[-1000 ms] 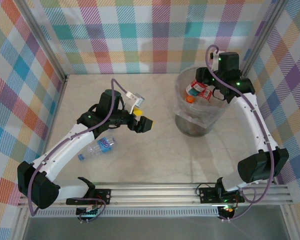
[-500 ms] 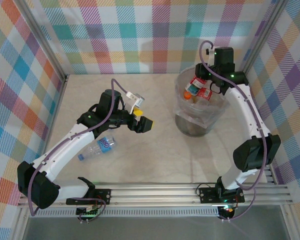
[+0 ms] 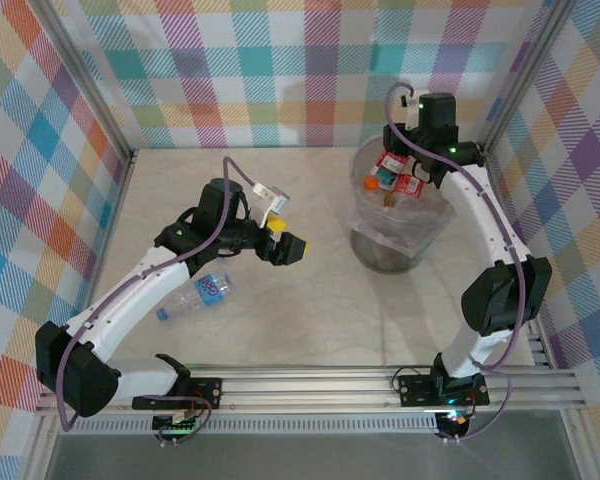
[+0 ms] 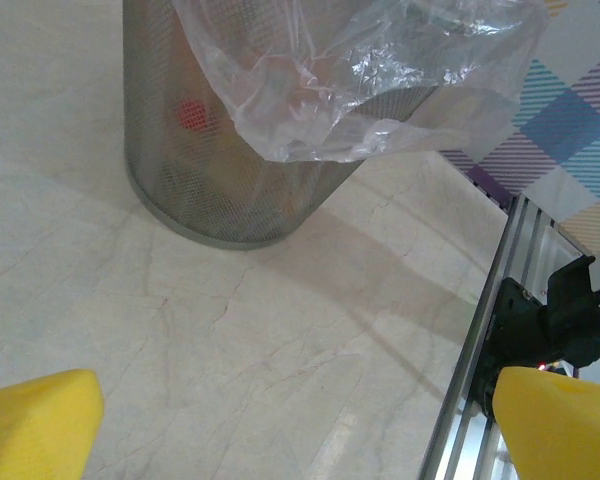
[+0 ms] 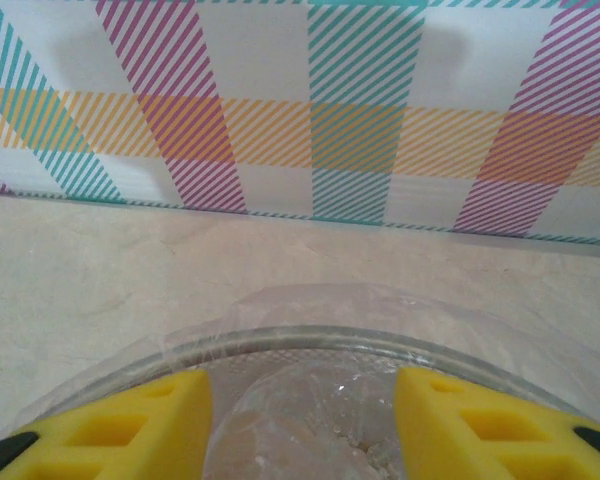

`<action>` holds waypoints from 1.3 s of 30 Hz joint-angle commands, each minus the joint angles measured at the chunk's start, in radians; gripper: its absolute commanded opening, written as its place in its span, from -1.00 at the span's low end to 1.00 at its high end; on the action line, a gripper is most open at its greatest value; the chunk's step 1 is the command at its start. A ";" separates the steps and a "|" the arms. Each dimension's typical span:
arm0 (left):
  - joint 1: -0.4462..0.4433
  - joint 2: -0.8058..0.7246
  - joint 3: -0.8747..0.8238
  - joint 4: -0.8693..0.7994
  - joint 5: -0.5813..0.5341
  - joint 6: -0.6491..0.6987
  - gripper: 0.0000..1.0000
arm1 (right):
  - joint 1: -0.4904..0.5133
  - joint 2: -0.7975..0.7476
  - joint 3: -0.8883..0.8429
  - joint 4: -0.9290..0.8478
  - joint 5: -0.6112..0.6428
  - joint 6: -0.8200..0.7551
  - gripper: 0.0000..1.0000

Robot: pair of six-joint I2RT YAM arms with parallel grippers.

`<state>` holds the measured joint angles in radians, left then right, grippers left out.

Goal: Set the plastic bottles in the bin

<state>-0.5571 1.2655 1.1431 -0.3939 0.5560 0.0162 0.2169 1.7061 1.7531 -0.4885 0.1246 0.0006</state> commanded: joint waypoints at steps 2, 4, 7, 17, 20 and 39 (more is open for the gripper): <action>-0.008 0.006 0.030 -0.021 -0.001 0.008 1.00 | 0.021 0.065 -0.013 -0.068 -0.017 -0.047 0.02; -0.007 0.003 0.032 -0.023 -0.005 0.008 1.00 | 0.021 0.072 -0.010 -0.061 -0.018 -0.049 0.01; -0.007 -0.004 0.032 -0.022 -0.013 0.006 1.00 | 0.021 0.072 -0.025 -0.054 -0.043 -0.038 -0.01; -0.007 -0.021 0.101 -0.118 -0.189 -0.050 1.00 | 0.021 0.039 0.054 -0.104 -0.088 -0.015 0.10; -0.007 -0.040 0.129 -0.221 -0.321 -0.057 1.00 | 0.021 0.023 0.089 -0.139 -0.114 -0.007 0.19; 0.058 -0.066 0.067 -0.424 -0.666 -0.220 1.00 | 0.028 -0.355 -0.153 -0.145 -0.420 0.122 0.49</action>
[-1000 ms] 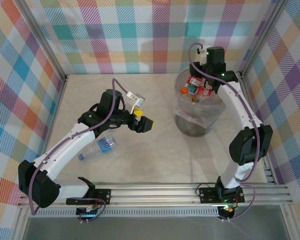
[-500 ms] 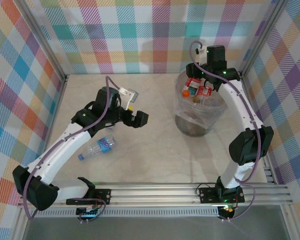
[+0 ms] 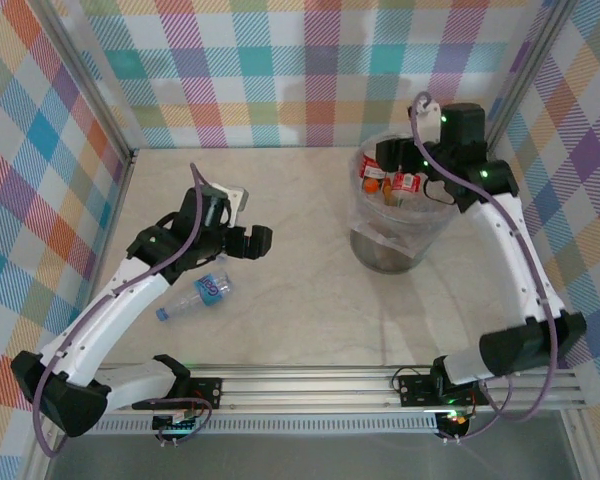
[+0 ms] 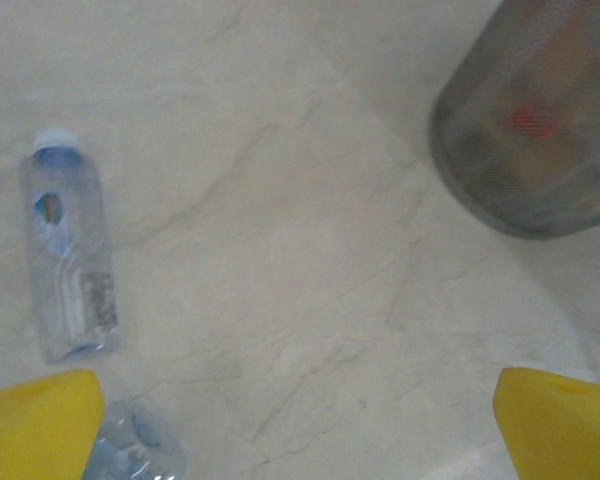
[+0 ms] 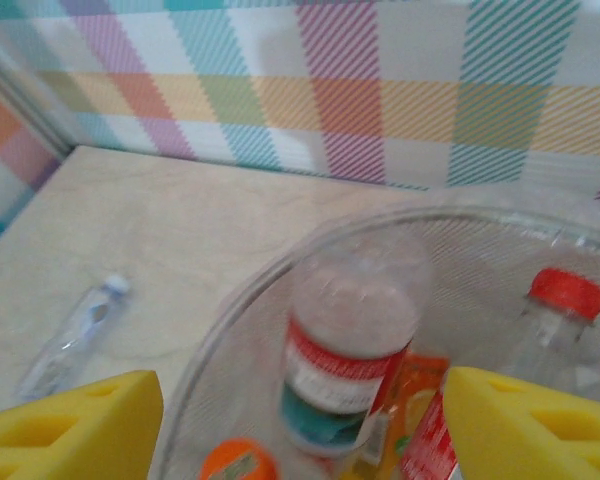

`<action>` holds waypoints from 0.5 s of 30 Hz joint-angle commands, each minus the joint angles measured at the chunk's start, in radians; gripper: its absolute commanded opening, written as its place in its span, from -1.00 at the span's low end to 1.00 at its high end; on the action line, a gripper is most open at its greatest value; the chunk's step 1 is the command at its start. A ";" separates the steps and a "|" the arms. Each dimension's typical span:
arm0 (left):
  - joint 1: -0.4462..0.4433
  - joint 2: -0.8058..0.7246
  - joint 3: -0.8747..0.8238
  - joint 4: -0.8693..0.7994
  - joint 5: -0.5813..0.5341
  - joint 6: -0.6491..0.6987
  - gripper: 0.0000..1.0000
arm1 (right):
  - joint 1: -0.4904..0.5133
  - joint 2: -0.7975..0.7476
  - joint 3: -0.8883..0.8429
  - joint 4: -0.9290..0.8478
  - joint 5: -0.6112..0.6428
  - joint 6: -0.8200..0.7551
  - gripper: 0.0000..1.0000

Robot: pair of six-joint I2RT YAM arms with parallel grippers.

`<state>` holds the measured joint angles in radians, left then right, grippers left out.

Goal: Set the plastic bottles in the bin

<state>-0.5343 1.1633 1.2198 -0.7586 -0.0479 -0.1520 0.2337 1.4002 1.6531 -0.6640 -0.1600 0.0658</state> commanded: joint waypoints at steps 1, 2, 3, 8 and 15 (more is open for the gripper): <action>0.049 0.052 -0.009 -0.065 -0.064 -0.059 1.00 | 0.015 -0.070 -0.071 0.036 -0.168 0.069 0.50; 0.066 0.069 -0.010 -0.069 -0.068 -0.069 1.00 | 0.022 -0.092 -0.096 0.047 -0.203 0.083 0.50; 0.082 0.082 -0.011 -0.071 -0.066 -0.075 1.00 | 0.030 -0.114 -0.120 0.055 -0.232 0.093 0.51; 0.155 0.162 -0.016 -0.086 -0.095 -0.094 1.00 | 0.094 -0.195 -0.241 0.101 -0.370 0.145 0.53; 0.272 0.291 -0.029 -0.013 -0.047 -0.156 1.00 | 0.322 -0.195 -0.337 0.189 -0.364 0.193 0.55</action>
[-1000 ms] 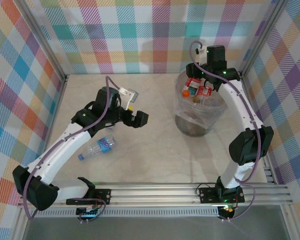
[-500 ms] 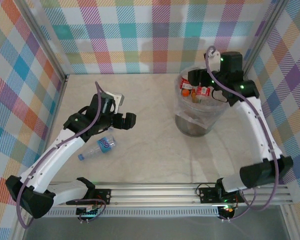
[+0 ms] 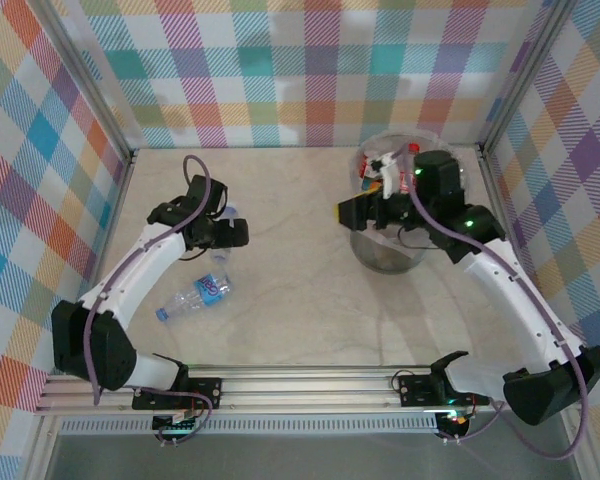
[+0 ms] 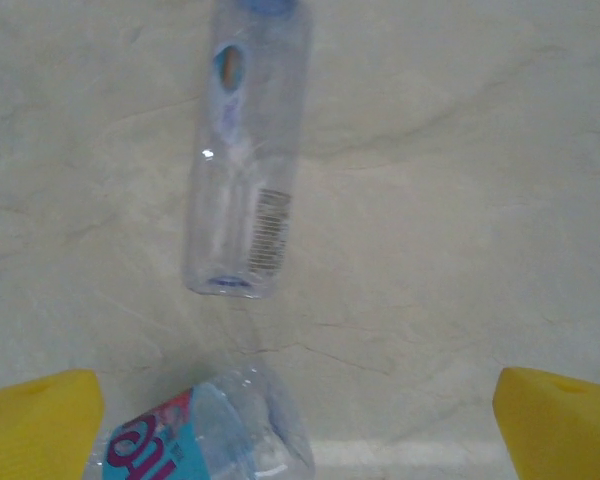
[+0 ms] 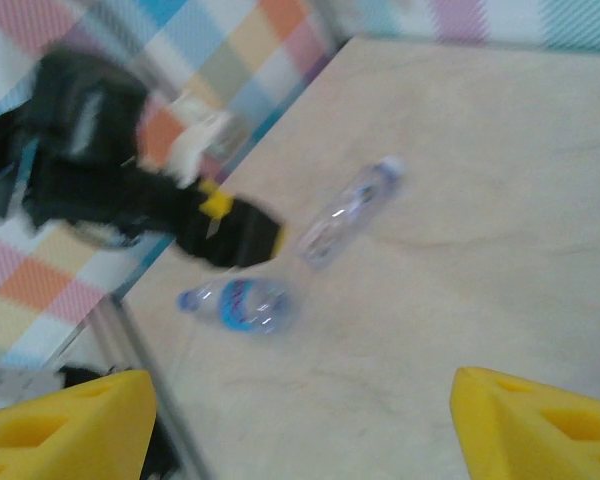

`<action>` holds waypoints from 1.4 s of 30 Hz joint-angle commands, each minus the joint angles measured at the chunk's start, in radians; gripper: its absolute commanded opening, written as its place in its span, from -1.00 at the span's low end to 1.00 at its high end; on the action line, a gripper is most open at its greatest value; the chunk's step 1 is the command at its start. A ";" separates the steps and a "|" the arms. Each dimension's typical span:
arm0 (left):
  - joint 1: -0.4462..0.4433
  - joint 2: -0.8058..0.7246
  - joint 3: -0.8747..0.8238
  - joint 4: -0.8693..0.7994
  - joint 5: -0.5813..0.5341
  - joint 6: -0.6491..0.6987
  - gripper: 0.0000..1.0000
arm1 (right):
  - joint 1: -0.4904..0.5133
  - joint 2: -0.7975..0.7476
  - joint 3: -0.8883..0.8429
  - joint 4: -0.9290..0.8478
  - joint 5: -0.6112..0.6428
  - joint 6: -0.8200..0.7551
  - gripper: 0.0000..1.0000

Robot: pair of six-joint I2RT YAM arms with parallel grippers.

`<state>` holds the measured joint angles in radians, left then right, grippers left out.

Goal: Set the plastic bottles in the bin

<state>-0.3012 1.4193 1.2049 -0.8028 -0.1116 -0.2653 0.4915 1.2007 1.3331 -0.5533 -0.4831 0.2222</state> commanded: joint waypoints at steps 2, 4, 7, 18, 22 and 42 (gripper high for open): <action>0.065 0.082 -0.002 0.047 0.037 -0.044 1.00 | 0.114 0.022 -0.037 0.110 -0.025 0.054 0.55; 0.081 0.143 0.025 0.048 0.050 -0.040 1.00 | 0.156 0.031 -0.063 0.152 -0.013 0.066 0.55; 0.090 0.221 0.056 0.056 0.052 -0.024 1.00 | 0.207 0.035 -0.091 0.210 0.000 0.103 0.55; 0.108 0.394 0.110 0.103 0.056 -0.005 0.87 | 0.259 0.042 -0.151 0.201 0.077 0.133 0.56; 0.114 0.428 0.128 0.104 0.048 0.007 0.81 | 0.263 0.040 -0.168 0.200 0.092 0.137 0.56; 0.121 0.477 0.134 0.159 0.145 -0.016 0.05 | 0.263 0.037 -0.235 0.226 0.189 0.175 0.81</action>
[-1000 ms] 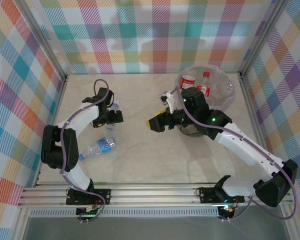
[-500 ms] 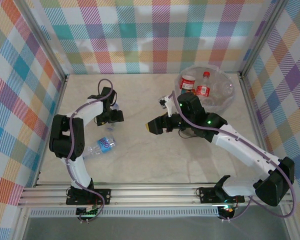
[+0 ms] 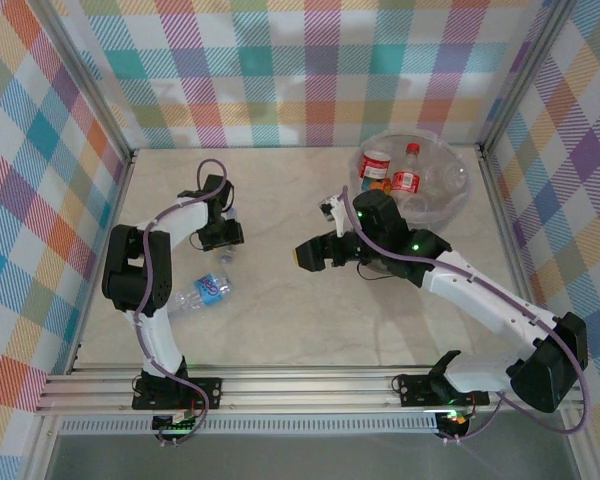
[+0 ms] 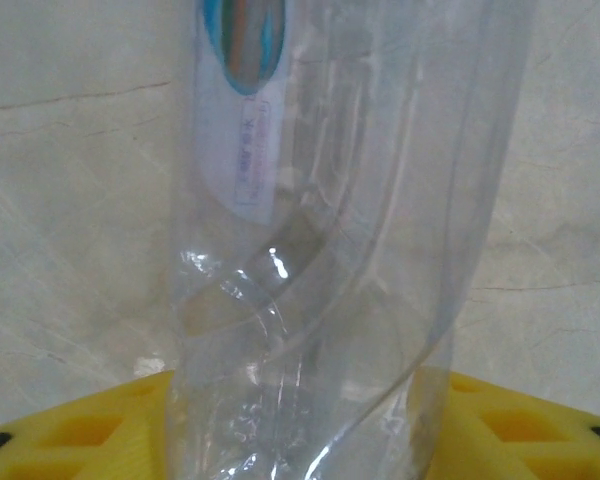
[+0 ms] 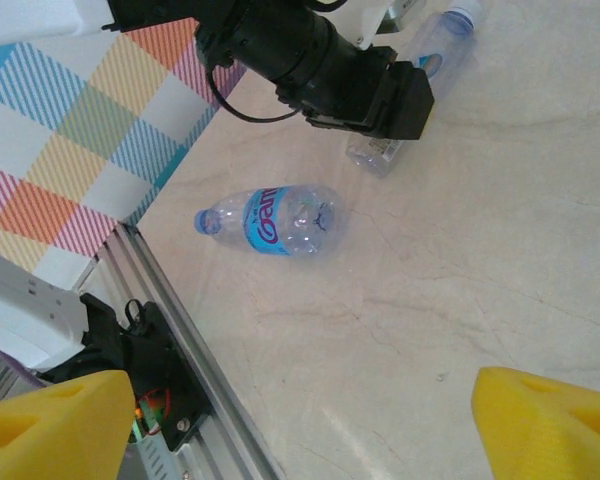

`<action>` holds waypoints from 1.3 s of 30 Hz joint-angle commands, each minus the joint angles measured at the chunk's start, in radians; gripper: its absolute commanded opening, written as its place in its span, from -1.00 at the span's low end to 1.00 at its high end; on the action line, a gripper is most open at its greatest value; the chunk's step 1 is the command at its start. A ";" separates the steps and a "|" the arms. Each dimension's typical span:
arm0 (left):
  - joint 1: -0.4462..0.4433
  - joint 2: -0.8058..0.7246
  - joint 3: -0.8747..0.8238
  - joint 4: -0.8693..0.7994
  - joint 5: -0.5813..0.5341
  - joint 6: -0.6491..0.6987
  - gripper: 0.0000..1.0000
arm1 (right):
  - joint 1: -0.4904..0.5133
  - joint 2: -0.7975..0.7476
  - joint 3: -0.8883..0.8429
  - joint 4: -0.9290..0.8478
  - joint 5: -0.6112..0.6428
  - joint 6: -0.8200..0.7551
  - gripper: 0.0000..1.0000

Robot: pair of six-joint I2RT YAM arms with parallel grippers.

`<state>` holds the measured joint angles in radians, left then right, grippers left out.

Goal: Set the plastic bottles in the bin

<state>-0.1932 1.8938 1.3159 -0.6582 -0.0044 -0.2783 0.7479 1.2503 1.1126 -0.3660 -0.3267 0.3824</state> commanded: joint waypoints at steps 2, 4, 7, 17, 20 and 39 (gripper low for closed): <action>0.013 -0.010 0.023 0.023 0.062 -0.002 -0.04 | 0.007 -0.010 -0.021 0.051 0.051 0.037 0.95; 0.013 -0.031 0.022 0.043 0.107 -0.002 -0.06 | 0.007 -0.007 -0.029 0.063 0.086 0.076 0.99; 0.013 -0.069 0.021 0.085 0.241 -0.007 -0.06 | 0.007 0.004 -0.028 0.061 0.171 0.159 0.99; 0.009 -0.301 -0.117 0.313 0.642 -0.077 -0.01 | 0.001 0.062 0.055 0.105 0.175 0.286 1.00; -0.003 -0.384 -0.181 0.371 0.716 -0.088 -0.01 | -0.006 0.085 0.081 0.124 0.173 0.337 0.98; -0.283 -0.638 -0.254 0.463 0.682 -0.093 0.00 | -0.053 0.208 0.269 0.089 0.186 0.382 0.64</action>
<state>-0.4580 1.2961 1.0756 -0.2321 0.6872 -0.3538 0.7010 1.4494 1.3388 -0.2672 -0.1558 0.7704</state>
